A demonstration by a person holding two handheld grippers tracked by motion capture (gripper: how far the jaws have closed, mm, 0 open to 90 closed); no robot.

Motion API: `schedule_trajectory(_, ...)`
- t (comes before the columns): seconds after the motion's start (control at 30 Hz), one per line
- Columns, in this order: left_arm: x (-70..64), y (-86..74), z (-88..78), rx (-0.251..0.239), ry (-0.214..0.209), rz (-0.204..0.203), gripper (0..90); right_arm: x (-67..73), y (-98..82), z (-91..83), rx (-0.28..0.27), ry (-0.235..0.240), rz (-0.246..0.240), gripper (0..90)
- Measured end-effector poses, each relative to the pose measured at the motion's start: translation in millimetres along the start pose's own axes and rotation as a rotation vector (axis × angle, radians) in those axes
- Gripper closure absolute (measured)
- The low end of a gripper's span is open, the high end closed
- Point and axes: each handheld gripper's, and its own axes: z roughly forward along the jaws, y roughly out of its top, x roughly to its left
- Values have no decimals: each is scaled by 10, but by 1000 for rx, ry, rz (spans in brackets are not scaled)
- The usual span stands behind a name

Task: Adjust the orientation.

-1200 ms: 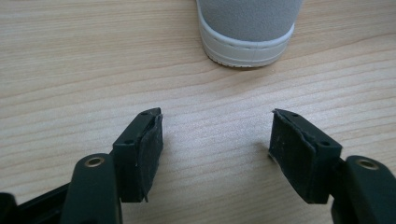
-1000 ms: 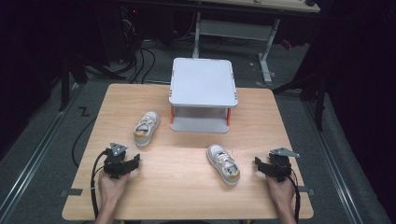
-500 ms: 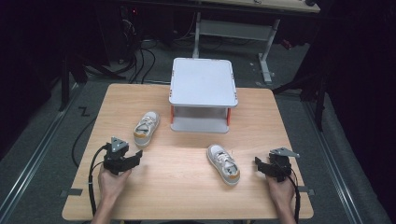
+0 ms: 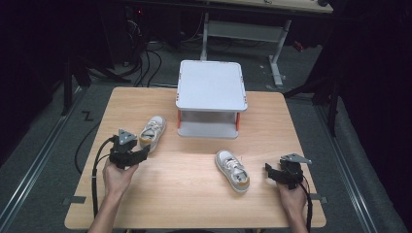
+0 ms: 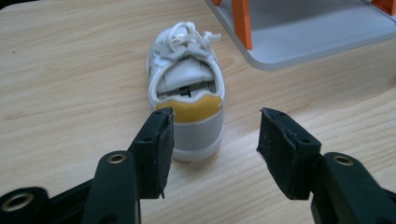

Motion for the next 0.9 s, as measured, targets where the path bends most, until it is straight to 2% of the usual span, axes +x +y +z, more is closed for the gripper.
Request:
schedule_trajectory(0.1, -5, 73, 33, 10, -2, 9, 461, 0, 0, 0, 0, 0, 0, 339)
schedule_trajectory(0.17, -15, 135, 74, 16, 4, 30, 463, 0, 0, 0, 0, 1, -1, 338)
schedule_trajectory(0.37, -30, 271, 229, 48, -20, 34, 467, 0, -1, -1, 0, 1, -2, 338)
schedule_trajectory(0.5, -40, 333, 371, 66, -21, 37, 477, 0, -1, -1, 0, 2, -3, 338)
schedule_trajectory(0.6, -29, 333, 424, 71, -29, 28, 494, 1, -1, -1, 0, 2, -3, 338)
schedule_trajectory(0.73, -8, 308, 531, 109, -19, 35, 521, 1, -1, -2, 0, 3, -3, 338)
schedule_trajectory(0.9, 4, 290, 625, 125, -20, 26, 561, 1, -2, -2, 0, 4, -4, 338)
